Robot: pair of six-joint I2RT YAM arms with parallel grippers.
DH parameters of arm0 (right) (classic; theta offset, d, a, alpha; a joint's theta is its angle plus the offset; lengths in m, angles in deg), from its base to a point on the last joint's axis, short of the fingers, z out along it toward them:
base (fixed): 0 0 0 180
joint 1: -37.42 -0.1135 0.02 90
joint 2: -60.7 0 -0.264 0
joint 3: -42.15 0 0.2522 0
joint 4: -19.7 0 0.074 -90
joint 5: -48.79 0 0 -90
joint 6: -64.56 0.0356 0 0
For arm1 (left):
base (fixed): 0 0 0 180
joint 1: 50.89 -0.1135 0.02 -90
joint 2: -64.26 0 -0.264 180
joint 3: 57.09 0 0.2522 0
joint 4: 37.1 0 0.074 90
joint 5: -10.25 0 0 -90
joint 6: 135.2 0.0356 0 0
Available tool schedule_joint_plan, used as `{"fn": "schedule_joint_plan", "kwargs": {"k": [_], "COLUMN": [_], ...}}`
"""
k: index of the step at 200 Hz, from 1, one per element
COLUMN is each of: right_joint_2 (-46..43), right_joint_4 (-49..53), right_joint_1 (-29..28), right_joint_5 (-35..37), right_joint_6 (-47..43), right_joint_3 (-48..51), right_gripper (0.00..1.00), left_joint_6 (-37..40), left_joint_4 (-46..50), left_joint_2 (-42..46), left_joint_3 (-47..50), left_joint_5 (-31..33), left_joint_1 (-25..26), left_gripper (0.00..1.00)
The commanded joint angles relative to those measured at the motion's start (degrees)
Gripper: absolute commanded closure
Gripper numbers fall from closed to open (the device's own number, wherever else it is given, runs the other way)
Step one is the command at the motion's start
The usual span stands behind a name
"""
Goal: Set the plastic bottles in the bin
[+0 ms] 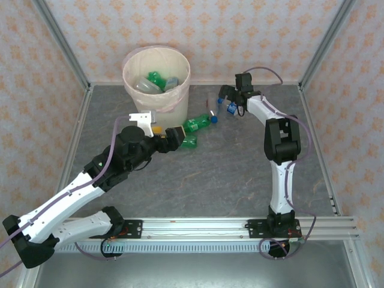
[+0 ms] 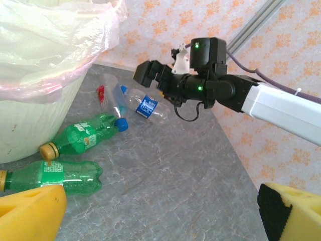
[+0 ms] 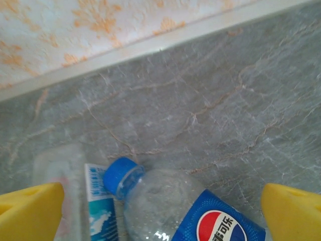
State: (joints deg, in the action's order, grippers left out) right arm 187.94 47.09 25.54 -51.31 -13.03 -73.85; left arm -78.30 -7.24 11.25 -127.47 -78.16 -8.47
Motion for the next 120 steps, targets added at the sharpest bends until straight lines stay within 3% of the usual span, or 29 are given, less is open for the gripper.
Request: {"fn": "schedule_joint_plan", "kwargs": {"k": [1, 78, 120], "right_joint_2": [0.6, -4.3, -5.2], "right_joint_4": [2.7, 0.8, -0.1], "right_joint_1": [0.3, 0.1, -0.5], "right_joint_5": [-0.8, -4.8, -1.9], "right_joint_6": [-1.6, 0.3, 1.3], "right_joint_3": [-1.6, 6.4, 8.5], "right_gripper": [0.00, 0.05, 0.07], "left_joint_6": [0.4, 0.0, -0.1], "left_joint_4": [0.7, -1.0, -0.8], "left_joint_2": [1.5, 1.8, 2.5], "left_joint_3": [-0.2, 1.1, 1.4], "left_joint_5": [1.7, 0.6, 0.5], "left_joint_1": [0.7, 0.7, 0.7], "left_gripper": [0.01, 0.01, 0.01]}}
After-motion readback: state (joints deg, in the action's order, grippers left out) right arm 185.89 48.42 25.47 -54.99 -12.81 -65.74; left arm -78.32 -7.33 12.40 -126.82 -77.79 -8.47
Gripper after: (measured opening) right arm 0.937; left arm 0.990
